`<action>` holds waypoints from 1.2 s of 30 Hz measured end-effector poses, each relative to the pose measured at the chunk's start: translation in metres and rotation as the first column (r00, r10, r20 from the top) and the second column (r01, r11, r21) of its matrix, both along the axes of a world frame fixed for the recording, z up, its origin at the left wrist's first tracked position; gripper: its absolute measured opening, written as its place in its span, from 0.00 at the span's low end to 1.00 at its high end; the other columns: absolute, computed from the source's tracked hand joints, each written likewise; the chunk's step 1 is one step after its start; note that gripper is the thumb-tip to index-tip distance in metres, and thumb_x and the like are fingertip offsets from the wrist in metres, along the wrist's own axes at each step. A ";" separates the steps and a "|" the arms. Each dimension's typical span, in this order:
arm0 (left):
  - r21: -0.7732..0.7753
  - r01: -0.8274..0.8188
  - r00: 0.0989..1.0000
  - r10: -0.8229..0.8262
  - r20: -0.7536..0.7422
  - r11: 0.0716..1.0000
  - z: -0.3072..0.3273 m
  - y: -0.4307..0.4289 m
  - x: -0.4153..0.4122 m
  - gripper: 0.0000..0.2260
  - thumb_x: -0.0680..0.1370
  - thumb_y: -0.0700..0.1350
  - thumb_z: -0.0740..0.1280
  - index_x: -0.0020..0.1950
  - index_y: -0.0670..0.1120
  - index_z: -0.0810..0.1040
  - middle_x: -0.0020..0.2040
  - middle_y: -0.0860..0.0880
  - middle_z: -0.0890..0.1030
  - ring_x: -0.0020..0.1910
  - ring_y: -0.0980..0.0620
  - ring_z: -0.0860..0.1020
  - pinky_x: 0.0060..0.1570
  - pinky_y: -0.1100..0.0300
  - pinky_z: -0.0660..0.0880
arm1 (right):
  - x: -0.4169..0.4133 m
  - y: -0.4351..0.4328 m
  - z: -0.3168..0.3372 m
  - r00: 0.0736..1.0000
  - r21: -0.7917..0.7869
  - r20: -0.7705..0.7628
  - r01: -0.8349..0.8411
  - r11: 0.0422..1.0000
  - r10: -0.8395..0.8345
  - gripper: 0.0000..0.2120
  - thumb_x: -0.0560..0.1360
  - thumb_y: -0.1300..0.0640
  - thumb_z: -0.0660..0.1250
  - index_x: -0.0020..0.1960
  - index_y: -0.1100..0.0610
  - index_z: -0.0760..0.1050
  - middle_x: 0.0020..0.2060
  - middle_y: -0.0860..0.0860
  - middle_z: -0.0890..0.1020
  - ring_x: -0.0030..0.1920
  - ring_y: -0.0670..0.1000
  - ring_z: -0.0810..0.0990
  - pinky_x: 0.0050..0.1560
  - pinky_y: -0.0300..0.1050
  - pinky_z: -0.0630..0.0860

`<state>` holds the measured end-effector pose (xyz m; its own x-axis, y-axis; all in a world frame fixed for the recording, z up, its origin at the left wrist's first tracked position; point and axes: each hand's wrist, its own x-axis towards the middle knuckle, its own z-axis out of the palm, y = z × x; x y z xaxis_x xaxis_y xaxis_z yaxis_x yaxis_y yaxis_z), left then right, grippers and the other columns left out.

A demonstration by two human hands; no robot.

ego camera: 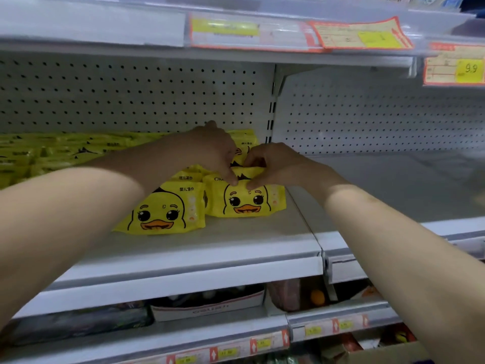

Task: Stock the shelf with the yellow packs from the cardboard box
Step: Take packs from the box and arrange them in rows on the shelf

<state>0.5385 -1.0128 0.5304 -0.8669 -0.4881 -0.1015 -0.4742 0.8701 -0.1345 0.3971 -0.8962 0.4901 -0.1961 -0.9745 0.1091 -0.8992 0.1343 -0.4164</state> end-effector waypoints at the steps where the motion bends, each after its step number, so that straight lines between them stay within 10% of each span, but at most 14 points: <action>1: 0.002 0.001 1.000 -0.001 -0.009 1.000 -0.003 -0.001 0.003 0.22 0.64 0.67 0.74 0.43 0.51 0.77 0.46 0.50 0.75 0.57 0.49 0.64 0.43 0.56 0.68 | 0.002 -0.001 -0.001 1.000 -0.026 -0.015 0.001 1.000 -0.001 0.24 0.63 0.50 0.82 0.56 0.52 0.79 0.51 0.47 0.80 0.52 0.46 0.77 0.49 0.40 0.74; 9: -0.223 0.110 0.994 -0.103 0.043 0.969 -0.025 0.006 0.015 0.27 0.64 0.72 0.70 0.43 0.48 0.79 0.43 0.50 0.67 0.61 0.45 0.64 0.47 0.55 0.66 | 0.017 -0.003 -0.015 0.997 -0.128 -0.073 0.027 0.991 -0.037 0.21 0.62 0.53 0.81 0.51 0.51 0.76 0.45 0.47 0.76 0.46 0.49 0.76 0.46 0.44 0.74; 14: -0.185 0.116 0.993 -0.113 0.027 0.976 -0.044 0.009 0.021 0.33 0.65 0.70 0.71 0.58 0.46 0.81 0.76 0.43 0.61 0.76 0.42 0.51 0.72 0.47 0.53 | 0.025 0.010 -0.018 0.998 -0.016 -0.044 0.041 0.999 -0.042 0.30 0.63 0.49 0.81 0.61 0.51 0.74 0.53 0.46 0.74 0.54 0.47 0.74 0.49 0.39 0.70; 22: -0.066 -0.018 0.998 0.022 0.062 0.998 -0.047 0.013 0.025 0.40 0.62 0.71 0.72 0.65 0.46 0.76 0.80 0.45 0.50 0.78 0.43 0.41 0.76 0.43 0.42 | 0.029 0.028 -0.011 0.989 0.211 -0.119 0.111 0.971 -0.087 0.51 0.61 0.41 0.81 0.77 0.48 0.59 0.71 0.49 0.70 0.68 0.51 0.70 0.61 0.40 0.69; 29: -0.352 -0.185 0.967 0.106 -0.233 0.918 -0.044 0.026 0.033 0.43 0.67 0.64 0.74 0.74 0.42 0.65 0.78 0.42 0.56 0.78 0.43 0.46 0.76 0.43 0.45 | 0.037 0.015 -0.017 0.929 -0.167 -0.317 0.143 0.976 -0.191 0.36 0.68 0.50 0.76 0.71 0.54 0.65 0.61 0.55 0.73 0.64 0.57 0.69 0.54 0.51 0.75; 36: -0.195 -0.391 0.869 0.291 -0.400 0.900 -0.063 0.043 0.049 0.42 0.69 0.63 0.72 0.75 0.44 0.61 0.78 0.43 0.57 0.78 0.43 0.49 0.76 0.43 0.46 | 0.033 0.027 -0.024 0.882 -0.264 -0.412 0.126 0.956 -0.230 0.31 0.72 0.50 0.72 0.72 0.55 0.65 0.64 0.55 0.73 0.66 0.58 0.68 0.57 0.52 0.71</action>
